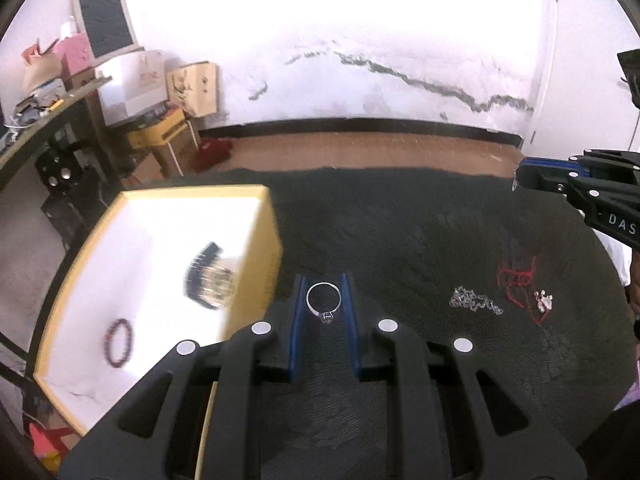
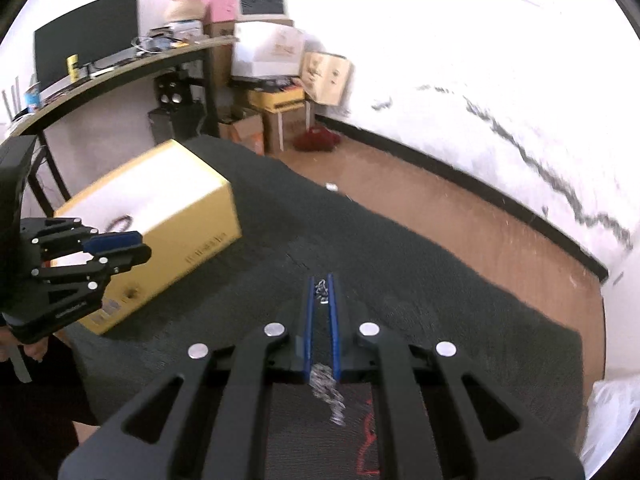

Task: Organize jewelry
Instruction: 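Carry the ring with the left tool into the box while the right tool carries its item there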

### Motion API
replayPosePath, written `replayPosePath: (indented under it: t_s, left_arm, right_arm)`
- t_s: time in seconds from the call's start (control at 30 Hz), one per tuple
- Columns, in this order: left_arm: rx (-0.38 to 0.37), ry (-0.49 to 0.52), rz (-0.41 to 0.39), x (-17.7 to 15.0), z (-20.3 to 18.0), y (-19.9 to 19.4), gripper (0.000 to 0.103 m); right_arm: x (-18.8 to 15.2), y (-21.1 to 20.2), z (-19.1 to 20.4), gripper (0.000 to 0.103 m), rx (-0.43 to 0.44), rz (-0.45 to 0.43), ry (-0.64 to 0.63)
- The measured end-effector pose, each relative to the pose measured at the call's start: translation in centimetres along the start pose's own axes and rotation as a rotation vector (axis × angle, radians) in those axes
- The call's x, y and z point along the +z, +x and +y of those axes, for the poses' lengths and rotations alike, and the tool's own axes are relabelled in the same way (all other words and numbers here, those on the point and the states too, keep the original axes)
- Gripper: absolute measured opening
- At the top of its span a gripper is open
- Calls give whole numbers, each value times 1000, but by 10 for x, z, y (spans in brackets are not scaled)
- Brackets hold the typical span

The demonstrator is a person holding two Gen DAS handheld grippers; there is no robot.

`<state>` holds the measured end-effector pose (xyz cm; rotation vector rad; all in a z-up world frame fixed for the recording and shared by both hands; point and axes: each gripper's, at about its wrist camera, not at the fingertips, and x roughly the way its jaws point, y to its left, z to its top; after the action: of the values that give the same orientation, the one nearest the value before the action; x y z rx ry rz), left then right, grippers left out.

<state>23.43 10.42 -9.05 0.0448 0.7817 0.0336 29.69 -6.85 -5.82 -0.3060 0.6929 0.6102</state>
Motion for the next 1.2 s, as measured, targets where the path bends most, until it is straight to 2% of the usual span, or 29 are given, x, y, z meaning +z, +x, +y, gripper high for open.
replayPosePath:
  t_s: [0.27, 0.37, 0.57, 0.8, 1.03, 1.2]
  left_arm:
    - [69, -34, -42, 1, 67, -57, 18]
    - [97, -57, -47, -3, 94, -69, 18]
    - [138, -113, -37, -14, 145, -77, 18]
    - [159, -180, -2, -30, 191, -54, 18]
    - [175, -210, 56, -47, 215, -11, 18]
    - [147, -248, 116, -57, 223, 25, 18]
  right_arm:
    - [57, -19, 86, 8, 71, -43, -109]
    - [76, -15, 127, 8, 116, -52, -148]
    - [105, 8, 185, 8, 199, -47, -188]
    - [124, 49, 228, 8, 251, -6, -220]
    - [129, 101, 243, 8, 259, 58, -216]
    - [121, 140, 246, 8, 253, 113, -206]
